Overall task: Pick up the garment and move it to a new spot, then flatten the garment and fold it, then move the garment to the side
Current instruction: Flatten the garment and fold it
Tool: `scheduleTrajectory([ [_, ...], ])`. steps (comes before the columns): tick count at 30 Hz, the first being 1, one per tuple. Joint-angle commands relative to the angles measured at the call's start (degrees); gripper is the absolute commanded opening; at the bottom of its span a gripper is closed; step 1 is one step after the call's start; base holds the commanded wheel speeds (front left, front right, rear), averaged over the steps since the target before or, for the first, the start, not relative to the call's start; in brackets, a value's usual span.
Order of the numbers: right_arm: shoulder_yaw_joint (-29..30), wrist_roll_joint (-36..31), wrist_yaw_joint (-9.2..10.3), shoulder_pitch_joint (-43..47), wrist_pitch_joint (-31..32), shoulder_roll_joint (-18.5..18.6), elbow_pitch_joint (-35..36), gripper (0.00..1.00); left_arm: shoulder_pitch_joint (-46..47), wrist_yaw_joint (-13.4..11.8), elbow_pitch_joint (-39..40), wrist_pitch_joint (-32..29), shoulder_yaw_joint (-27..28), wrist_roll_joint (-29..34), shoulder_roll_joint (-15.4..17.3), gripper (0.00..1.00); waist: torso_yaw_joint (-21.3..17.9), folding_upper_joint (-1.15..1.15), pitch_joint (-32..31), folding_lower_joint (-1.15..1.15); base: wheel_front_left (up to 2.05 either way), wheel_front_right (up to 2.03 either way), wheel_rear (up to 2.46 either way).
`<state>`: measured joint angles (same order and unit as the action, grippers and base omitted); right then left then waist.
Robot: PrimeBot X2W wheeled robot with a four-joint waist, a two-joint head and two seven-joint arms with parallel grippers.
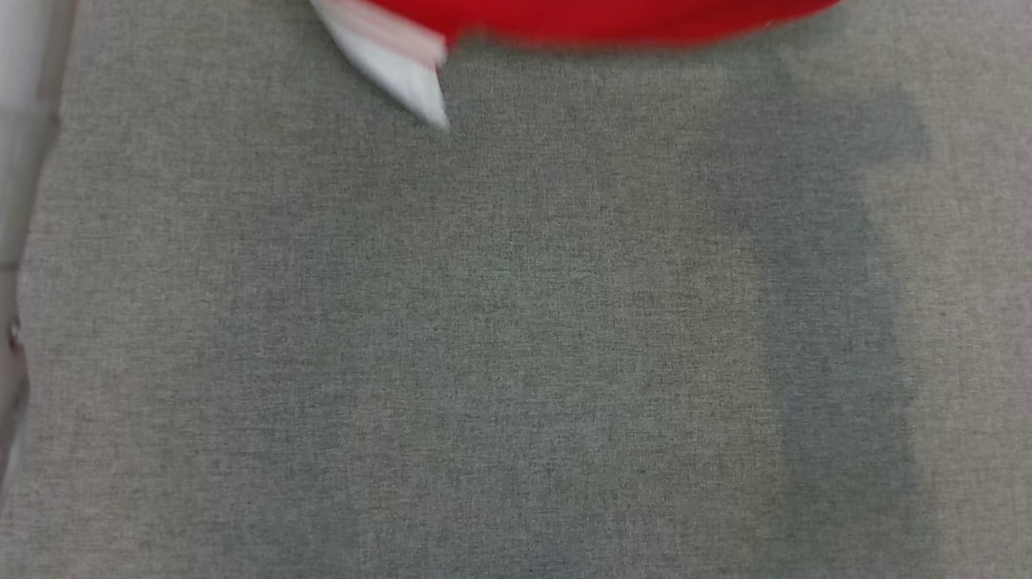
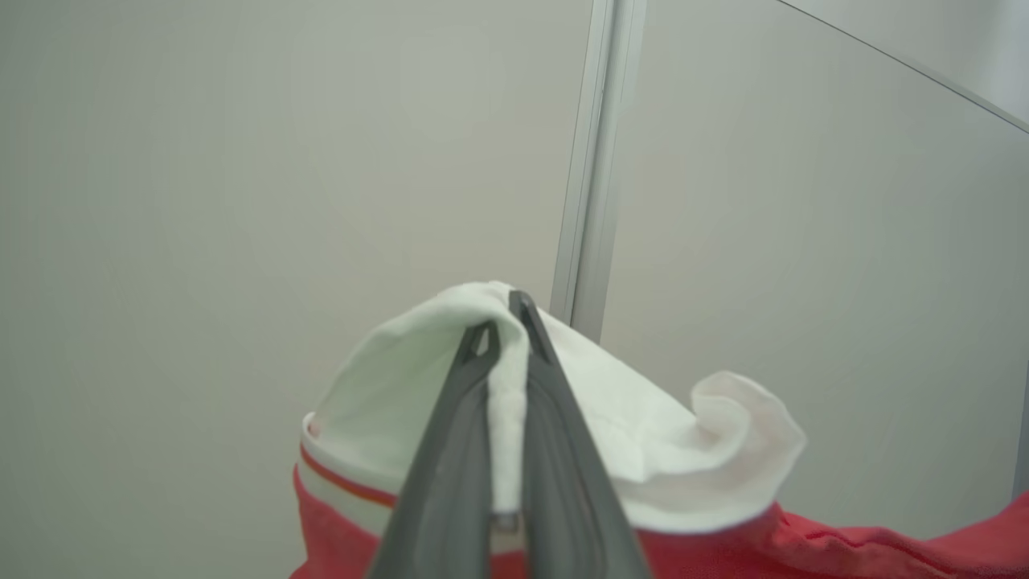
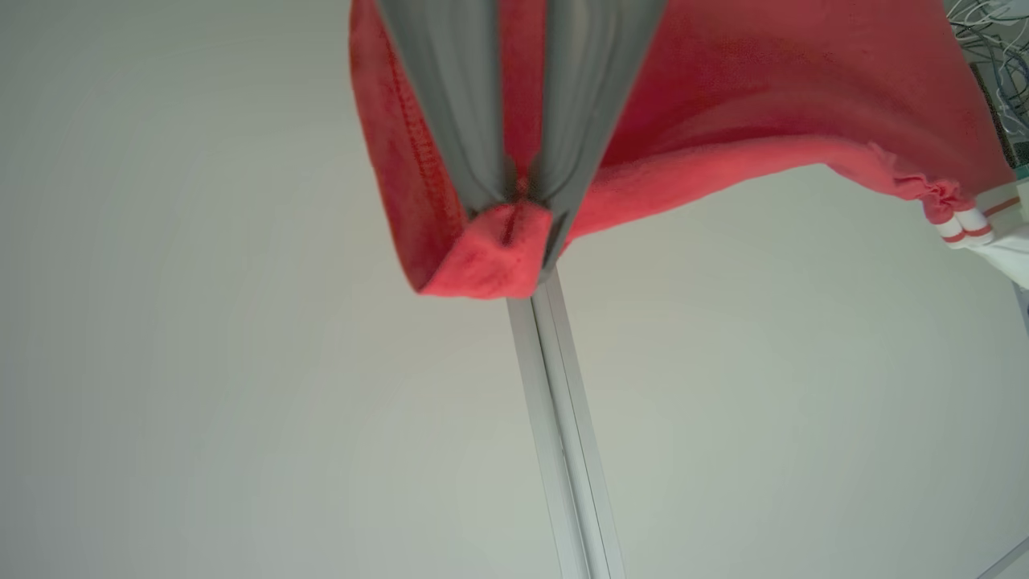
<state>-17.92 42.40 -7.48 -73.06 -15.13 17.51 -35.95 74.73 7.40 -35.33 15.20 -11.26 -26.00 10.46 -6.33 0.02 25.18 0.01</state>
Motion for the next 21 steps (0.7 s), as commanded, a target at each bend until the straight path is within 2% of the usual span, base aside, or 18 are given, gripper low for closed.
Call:
scheduleTrajectory([
  [1,-0.4,1.0,-0.03,-2.9,0.0,0.8,-1.1,0.00,2.7,0.1,-0.7,-0.1,-0.6,0.5,-0.1,0.00,0.2,-0.02,0.6,-0.01,0.00,0.00,0.00],
  [7,-4.1,4.0,-0.03,-12.1,0.0,2.5,-5.3,0.00,11.6,0.1,-3.8,-0.1,-3.6,1.5,-1.0,0.00,0.2,-0.02,2.5,-0.01,0.00,0.00,0.00],
  [12,-6.8,5.1,-0.03,-14.7,0.0,3.2,-6.7,0.00,14.5,0.1,-4.5,-0.1,-4.7,1.4,-1.5,0.00,0.5,-0.02,3.9,-0.01,0.00,0.00,0.00],
  [17,-8.4,6.3,-0.03,-11.3,0.0,3.1,-6.9,0.00,10.5,0.1,-3.6,-0.1,-4.1,0.8,-1.2,0.00,1.0,-0.02,5.2,-0.01,0.00,0.00,0.00],
  [21,-9.2,6.1,-0.03,-6.3,0.0,3.5,-3.9,0.00,4.4,0.1,-0.3,-0.1,-2.6,1.1,-0.8,0.00,1.2,-0.02,5.6,-0.01,0.00,0.00,0.00],
])
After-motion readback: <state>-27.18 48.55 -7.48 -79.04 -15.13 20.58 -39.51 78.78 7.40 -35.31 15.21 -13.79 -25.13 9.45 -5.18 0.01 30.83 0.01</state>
